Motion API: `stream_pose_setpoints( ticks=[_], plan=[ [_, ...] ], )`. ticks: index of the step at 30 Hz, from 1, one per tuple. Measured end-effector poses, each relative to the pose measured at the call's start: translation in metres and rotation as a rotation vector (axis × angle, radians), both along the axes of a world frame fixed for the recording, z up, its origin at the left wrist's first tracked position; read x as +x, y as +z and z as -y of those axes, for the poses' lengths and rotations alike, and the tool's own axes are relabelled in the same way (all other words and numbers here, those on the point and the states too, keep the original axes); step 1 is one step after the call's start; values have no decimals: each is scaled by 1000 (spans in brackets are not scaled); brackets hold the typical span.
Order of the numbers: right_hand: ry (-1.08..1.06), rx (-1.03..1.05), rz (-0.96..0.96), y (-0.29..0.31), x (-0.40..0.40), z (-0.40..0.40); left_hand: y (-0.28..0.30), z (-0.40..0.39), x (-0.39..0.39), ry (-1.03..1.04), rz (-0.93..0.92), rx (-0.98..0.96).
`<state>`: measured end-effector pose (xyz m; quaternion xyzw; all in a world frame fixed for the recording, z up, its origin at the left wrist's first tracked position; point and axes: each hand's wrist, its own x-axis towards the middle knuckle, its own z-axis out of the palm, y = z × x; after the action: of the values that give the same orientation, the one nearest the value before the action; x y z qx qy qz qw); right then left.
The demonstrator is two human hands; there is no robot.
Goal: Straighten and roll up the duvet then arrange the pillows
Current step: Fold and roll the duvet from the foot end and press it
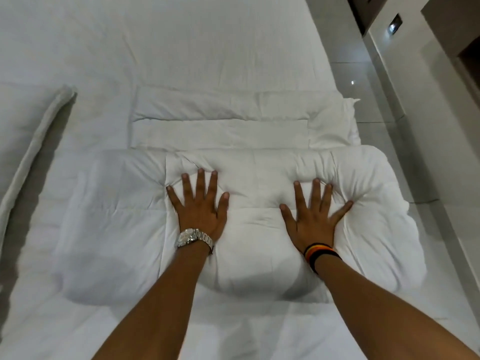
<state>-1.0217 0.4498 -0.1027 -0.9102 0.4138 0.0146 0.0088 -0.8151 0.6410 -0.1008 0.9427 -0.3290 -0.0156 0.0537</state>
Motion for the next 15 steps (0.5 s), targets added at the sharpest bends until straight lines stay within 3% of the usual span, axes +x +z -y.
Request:
stream_pose_setpoints(
  ticks=[4,7,11,13,15],
  plan=[
    [-17,101,-17,38,-14,-11,44,-16,-17,48,-123,68],
    [-6,144,83,77,-42,-33,79,-54,-50,147,-146,-48],
    [-175,219,361,97,-109,-86,97,-115,-138,655,-222,-325],
    [-381,307,421,93,-136,-111,97,-131,-163,931,-398,-473],
    [-645,482,556,88,-151,-121,95,-137,-167,1072,-581,-620]
  ],
)
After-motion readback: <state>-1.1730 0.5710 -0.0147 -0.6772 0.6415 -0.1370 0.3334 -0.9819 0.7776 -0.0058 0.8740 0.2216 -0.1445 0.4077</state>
